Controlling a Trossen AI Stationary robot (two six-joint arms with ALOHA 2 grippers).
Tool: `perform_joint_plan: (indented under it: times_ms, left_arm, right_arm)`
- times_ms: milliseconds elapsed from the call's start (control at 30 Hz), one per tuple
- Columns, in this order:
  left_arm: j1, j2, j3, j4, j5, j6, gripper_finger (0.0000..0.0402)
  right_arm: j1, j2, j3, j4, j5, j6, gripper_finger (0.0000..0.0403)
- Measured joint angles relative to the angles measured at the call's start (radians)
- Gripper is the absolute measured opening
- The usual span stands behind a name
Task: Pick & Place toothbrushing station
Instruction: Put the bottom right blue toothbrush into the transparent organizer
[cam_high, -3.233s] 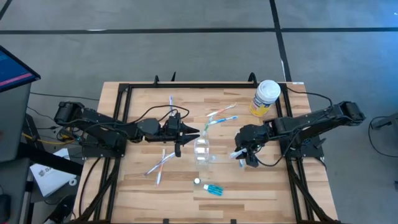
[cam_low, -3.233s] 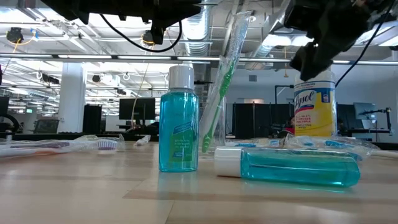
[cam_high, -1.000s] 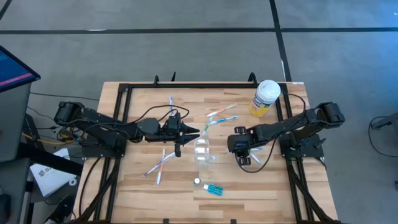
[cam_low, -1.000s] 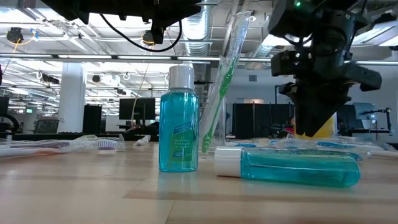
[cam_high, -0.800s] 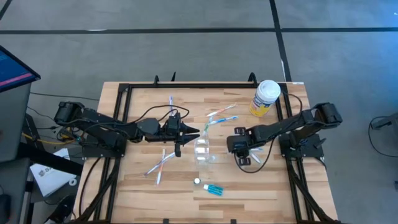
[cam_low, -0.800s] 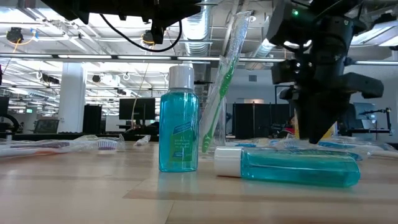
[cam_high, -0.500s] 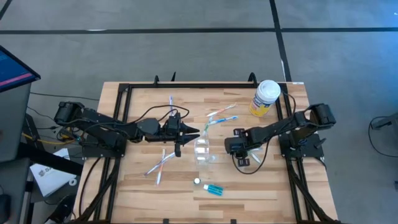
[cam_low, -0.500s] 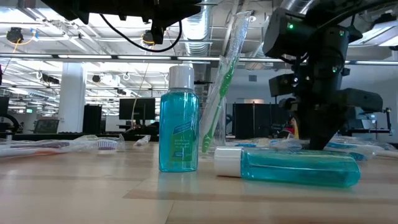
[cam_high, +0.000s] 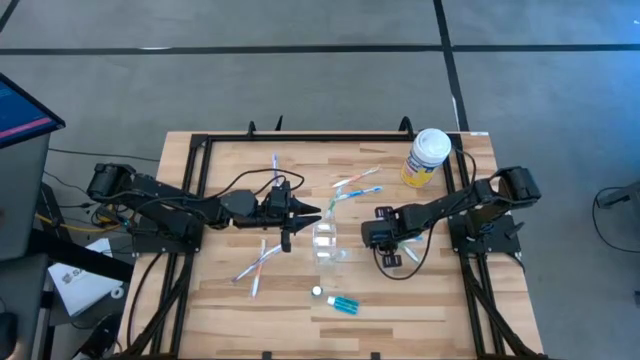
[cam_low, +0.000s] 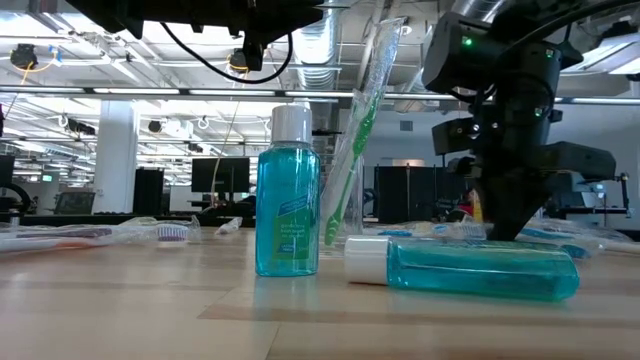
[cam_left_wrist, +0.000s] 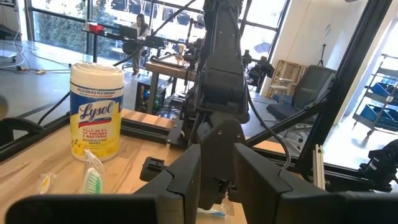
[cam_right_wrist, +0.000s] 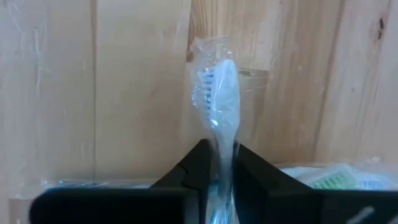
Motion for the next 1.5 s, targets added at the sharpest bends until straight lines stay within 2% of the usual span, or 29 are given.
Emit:
perform_joint_plan:
  times_ms: [533, 633, 767, 933, 1100, 1267, 1500]
  left_arm:
    - [0.000, 0.000, 0.000, 0.000, 0.003, 0.000, 0.0090]
    - [0.000, 0.000, 0.000, 0.000, 0.003, 0.000, 0.0090]
    - [0.000, 0.000, 0.000, 0.000, 0.003, 0.000, 0.0090]
    - [0.000, 0.000, 0.000, 0.000, 0.002, 0.000, 0.0090]
    - [0.000, 0.000, 0.000, 0.000, -0.002, 0.000, 0.0090]
    - [0.000, 0.000, 0.000, 0.000, -0.002, 0.000, 0.0090]
    - [0.000, 0.000, 0.000, 0.000, -0.001, 0.000, 0.0090]
  right_arm:
    - [0.001, 0.000, 0.042, -0.009, 0.000, 0.001, 0.0061]
    - [0.002, 0.000, 0.050, -0.009, -0.001, -0.009, 0.0051]
    - [0.002, 0.000, 0.050, -0.031, -0.004, -0.012, 0.0012]
    - [0.002, -0.001, 0.050, -0.034, -0.004, -0.008, 0.0024]
    - [0.002, -0.001, 0.050, -0.034, -0.004, -0.008, 0.0008]
    - [0.002, -0.001, 0.050, -0.034, -0.004, -0.007, 0.0017]
    - [0.002, -0.001, 0.075, -0.072, -0.004, -0.007, 0.0008]
